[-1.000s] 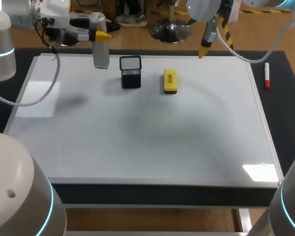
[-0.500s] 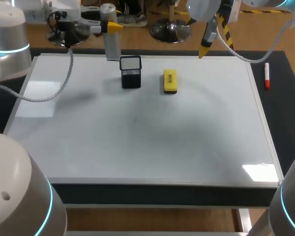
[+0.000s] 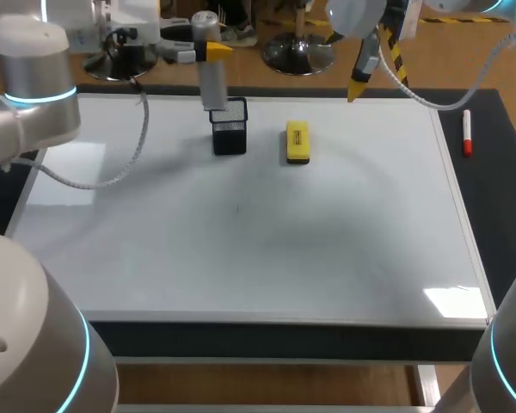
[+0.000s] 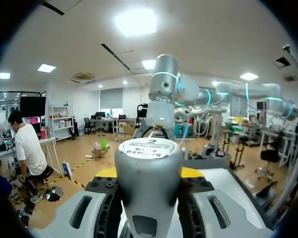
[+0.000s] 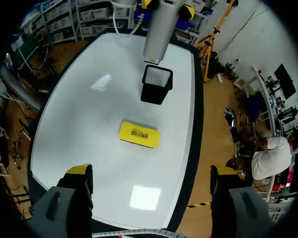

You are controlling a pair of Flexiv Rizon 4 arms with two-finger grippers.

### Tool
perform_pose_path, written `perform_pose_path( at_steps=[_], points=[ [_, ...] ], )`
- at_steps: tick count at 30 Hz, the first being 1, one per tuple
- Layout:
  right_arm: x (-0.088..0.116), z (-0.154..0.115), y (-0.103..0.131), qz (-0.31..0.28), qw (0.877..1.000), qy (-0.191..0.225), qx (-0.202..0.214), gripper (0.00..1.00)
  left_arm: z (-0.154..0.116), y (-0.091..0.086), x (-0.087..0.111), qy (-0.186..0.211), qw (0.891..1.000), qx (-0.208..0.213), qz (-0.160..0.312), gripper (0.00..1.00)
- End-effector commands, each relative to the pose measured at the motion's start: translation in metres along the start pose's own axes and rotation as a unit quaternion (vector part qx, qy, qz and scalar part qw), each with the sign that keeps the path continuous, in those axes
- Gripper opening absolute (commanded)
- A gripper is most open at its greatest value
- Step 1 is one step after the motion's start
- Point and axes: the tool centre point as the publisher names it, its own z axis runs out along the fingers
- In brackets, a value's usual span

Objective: Pick up the inspection probe, press it on each red-marked spot on the whiteboard one by one, put down the probe, pick up the eraser, and wipe off all the red marks.

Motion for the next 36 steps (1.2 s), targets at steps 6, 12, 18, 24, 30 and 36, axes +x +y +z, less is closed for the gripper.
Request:
perform_pose_path(
  at_steps=[6,12,18,24,30,36],
  points=[
    [-0.001,-0.001,0.000,0.000,1.000,0.002,0.002,1.00,0.010,0.008,-0.004,-0.007,1.000,0.004,0.004,0.00],
    [-0.001,-0.001,0.000,0.000,1.000,0.002,0.002,1.00,0.015,0.014,-0.006,-0.010,1.000,0.000,0.011,0.00],
    [-0.001,-0.001,0.000,0.000,1.000,0.002,0.002,1.00,0.020,0.020,-0.009,-0.010,1.000,-0.001,0.007,0.00],
    [-0.001,-0.001,0.000,0.000,1.000,0.002,0.002,1.00,0.022,0.026,-0.012,-0.012,1.000,0.003,0.005,0.00],
    [-0.001,-0.001,0.000,0.000,1.000,0.002,0.002,1.00,0.026,0.033,-0.014,-0.014,1.000,0.005,0.002,0.00],
    [-0.001,-0.001,0.000,0.000,1.000,0.002,0.002,1.00,0.028,0.039,-0.015,-0.015,1.000,0.004,0.001,0.00]
  ],
)
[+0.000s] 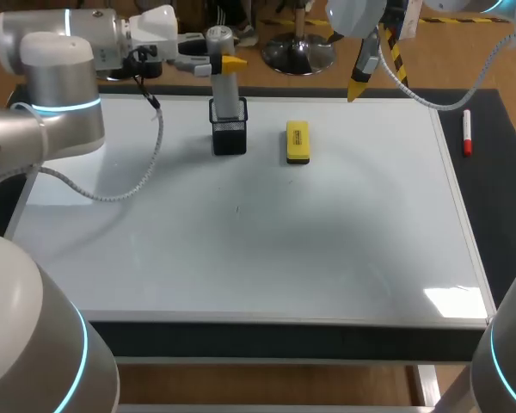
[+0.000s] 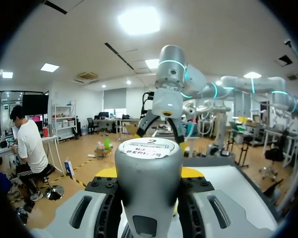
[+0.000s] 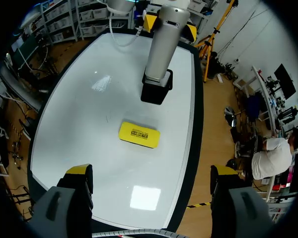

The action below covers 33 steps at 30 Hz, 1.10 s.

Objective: Pick up the inspection probe, press it on each red-marked spot on the whiteboard one by one, put down the probe, pick up the eraser, and wipe off all the red marks.

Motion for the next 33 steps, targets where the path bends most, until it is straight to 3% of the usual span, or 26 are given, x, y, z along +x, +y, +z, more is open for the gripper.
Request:
perform_pose_path(
  at_steps=[1,33],
  points=[
    [-0.001,-0.001,0.000,0.000,1.000,0.002,0.002,1.00,0.003,0.004,-0.003,-0.001,1.000,0.001,0.002,0.00],
    [-0.001,-0.001,0.000,0.000,1.000,0.002,0.002,1.00,0.013,0.062,-0.010,0.006,1.000,-0.012,-0.014,0.00]
  ],
)
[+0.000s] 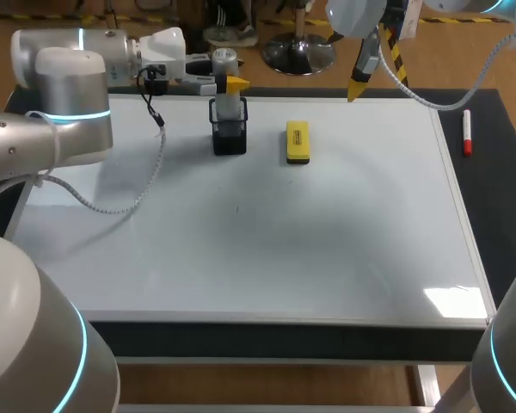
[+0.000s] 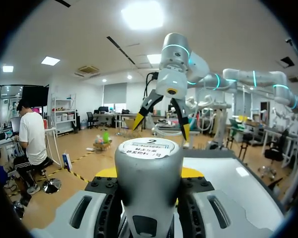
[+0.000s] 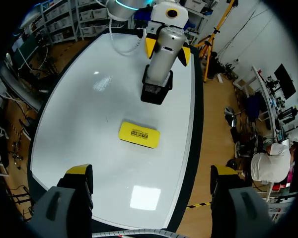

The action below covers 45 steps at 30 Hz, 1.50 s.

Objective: Pick up the inspection probe, press it on each red-marked spot on the whiteboard one by one, put down the probe, pick up the eraser, and wipe off all the red marks.

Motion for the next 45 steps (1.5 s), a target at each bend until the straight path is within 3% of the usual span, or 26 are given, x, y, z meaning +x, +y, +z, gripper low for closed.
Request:
perform_pose_path(
  at_steps=[1,39,40,41,43,45],
  points=[
    [-0.001,-0.001,0.000,0.000,1.000,0.002,0.002,1.00,0.002,0.008,-0.004,0.002,1.000,0.005,0.001,0.00],
    [-0.001,-0.001,0.000,0.000,1.000,0.002,0.002,1.00,0.003,0.037,-0.015,0.000,1.000,0.000,-0.020,0.00],
    [-0.001,-0.001,0.000,0.000,1.000,0.002,0.002,1.00,0.003,0.038,-0.015,0.000,1.000,-0.001,-0.021,0.09],
    [-0.001,-0.001,0.000,0.000,1.000,0.002,0.002,1.00,0.003,0.038,-0.016,-0.001,1.000,-0.002,-0.022,0.45],
    [-0.001,-0.001,0.000,0.000,1.000,0.002,0.002,1.00,0.001,0.035,-0.016,-0.001,1.000,-0.002,-0.020,1.00],
    [-0.001,-0.001,0.000,0.000,1.000,0.002,0.002,1.00,0.000,0.033,-0.016,-0.003,1.000,-0.002,-0.019,1.00]
  ],
)
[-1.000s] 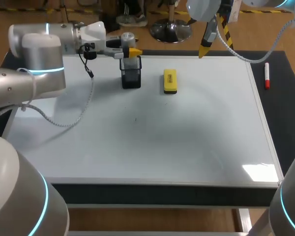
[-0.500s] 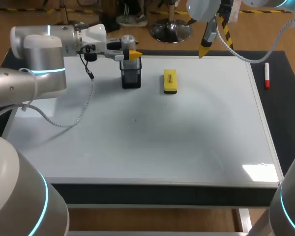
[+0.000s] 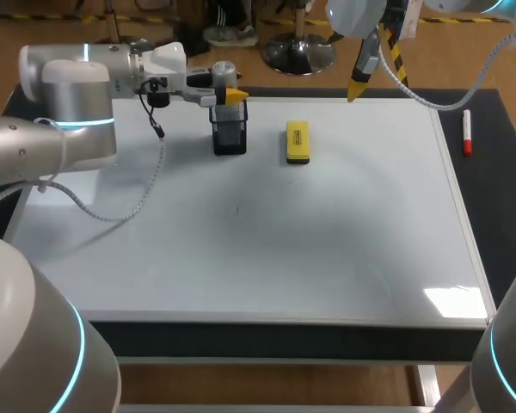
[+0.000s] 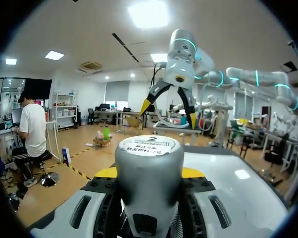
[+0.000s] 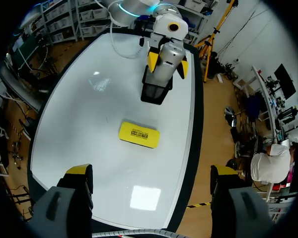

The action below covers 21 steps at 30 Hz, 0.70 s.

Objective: Pick up the inspection probe, press it on each red-marked spot on the whiteboard one by one, put down the probe, pick up the eraser, and wipe off all the red marks.

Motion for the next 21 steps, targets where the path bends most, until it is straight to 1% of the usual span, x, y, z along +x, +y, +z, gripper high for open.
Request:
perform_pose_path(
  at_steps=[1,8,14,20,21],
  points=[
    [-0.001,-0.001,0.000,0.000,1.000,0.002,0.002,1.00,-0.003,-0.003,-0.002,0.000,1.000,0.000,0.002,1.00],
    [-0.001,-0.001,0.000,0.000,1.000,0.002,0.002,1.00,-0.013,-0.009,-0.005,-0.012,1.000,-0.010,0.015,1.00],
    [-0.001,-0.001,0.000,0.000,1.000,0.002,0.002,1.00,-0.024,-0.011,-0.004,-0.015,0.998,-0.049,0.044,1.00],
    [-0.001,-0.001,0.000,0.000,1.000,0.002,0.002,1.00,-0.041,-0.011,-0.003,-0.028,0.994,-0.087,0.066,1.00],
    [-0.001,-0.001,0.000,0.000,1.000,0.002,0.002,1.00,-0.045,-0.010,-0.003,-0.032,0.992,-0.099,0.071,1.00]
  ],
)
